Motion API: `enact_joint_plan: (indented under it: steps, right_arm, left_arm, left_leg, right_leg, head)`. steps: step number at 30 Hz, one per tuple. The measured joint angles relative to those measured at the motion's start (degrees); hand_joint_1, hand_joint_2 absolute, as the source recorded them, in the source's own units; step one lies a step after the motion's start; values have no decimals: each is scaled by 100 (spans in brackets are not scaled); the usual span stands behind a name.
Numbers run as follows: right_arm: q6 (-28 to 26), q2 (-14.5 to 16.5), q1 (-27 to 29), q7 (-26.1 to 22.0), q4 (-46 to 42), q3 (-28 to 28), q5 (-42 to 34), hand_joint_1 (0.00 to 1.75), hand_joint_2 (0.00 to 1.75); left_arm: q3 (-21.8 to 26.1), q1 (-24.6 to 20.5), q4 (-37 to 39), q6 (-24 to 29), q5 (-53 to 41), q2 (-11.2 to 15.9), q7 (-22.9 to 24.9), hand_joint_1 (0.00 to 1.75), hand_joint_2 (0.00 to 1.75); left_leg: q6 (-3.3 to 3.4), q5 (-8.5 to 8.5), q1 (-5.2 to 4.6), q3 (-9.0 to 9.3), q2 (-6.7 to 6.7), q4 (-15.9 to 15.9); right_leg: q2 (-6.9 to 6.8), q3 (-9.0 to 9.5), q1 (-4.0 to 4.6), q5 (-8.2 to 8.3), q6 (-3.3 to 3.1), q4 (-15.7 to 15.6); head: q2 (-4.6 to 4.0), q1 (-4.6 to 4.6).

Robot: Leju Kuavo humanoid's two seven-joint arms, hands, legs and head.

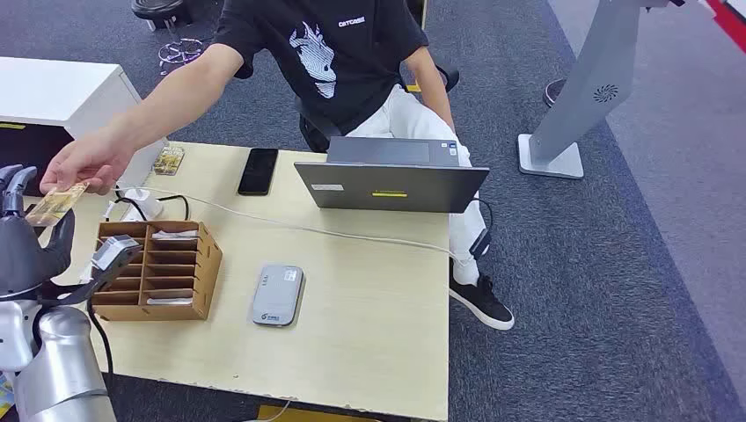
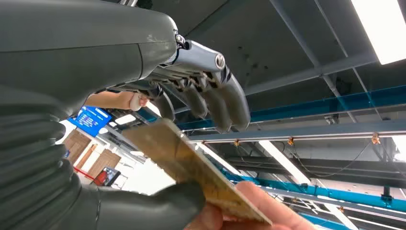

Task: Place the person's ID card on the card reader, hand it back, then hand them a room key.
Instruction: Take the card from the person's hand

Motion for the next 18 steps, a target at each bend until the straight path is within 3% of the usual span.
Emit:
enact_joint_plan:
  steps: [18]
  right_arm:
    - [44,1,18,71,-121,8,-8,0,175]
  left_arm:
    - [2,-8,159,8,236,8,1,175,175]
  left_leg:
    - [0,0,0,-2,0,0]
  right_leg:
    - [-1,-1,0,0,0,0]
  head:
    - [0,0]
